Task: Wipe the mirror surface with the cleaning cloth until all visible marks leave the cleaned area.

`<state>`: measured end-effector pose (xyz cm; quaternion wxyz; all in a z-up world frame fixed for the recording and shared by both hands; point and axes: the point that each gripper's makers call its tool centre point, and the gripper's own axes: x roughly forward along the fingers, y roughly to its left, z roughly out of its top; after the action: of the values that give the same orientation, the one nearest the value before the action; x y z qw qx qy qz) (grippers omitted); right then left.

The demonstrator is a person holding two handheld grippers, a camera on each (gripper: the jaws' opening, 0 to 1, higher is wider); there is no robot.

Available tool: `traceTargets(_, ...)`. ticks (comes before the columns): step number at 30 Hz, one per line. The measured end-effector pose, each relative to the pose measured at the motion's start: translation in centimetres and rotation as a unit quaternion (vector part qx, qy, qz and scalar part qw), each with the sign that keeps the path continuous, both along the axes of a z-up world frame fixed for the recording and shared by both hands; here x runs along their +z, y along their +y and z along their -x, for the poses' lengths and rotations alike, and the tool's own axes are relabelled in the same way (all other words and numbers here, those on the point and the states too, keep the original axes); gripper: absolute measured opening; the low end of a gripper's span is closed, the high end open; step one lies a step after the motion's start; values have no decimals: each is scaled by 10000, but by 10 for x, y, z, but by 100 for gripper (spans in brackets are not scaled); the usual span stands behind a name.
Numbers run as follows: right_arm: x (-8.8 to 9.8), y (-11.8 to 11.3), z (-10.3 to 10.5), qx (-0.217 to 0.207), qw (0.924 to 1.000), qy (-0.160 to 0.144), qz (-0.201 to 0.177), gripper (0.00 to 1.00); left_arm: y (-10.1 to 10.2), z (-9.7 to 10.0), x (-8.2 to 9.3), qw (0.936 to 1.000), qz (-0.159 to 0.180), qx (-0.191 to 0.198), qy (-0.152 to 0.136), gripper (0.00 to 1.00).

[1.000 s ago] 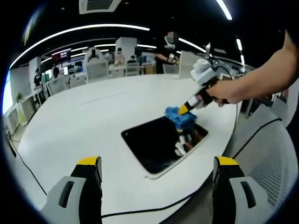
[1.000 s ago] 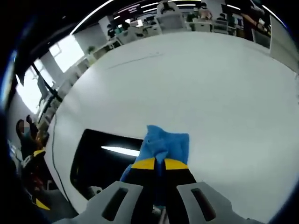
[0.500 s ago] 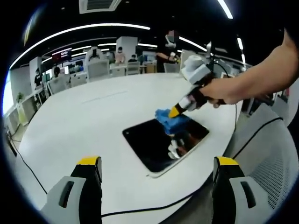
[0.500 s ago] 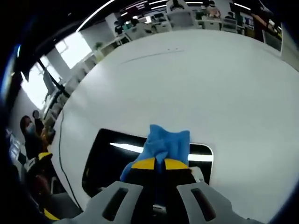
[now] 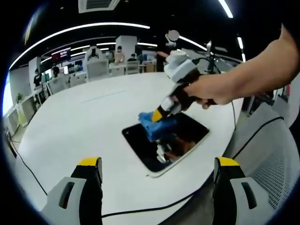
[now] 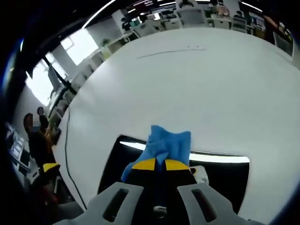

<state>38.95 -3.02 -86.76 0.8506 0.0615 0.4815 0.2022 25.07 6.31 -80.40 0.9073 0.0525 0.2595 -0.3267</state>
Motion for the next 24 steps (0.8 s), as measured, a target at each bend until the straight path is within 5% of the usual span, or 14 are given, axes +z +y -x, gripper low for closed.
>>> traceTargets(15, 0, 63, 0, 363, 9993, 64, -106, 0, 0, -1, -3, 10000, -41, 8, 11, 100)
traceTargets(24, -1, 70, -2, 506, 9986, 63, -164, 0, 0, -1, -4, 10000, -62, 5, 42, 100)
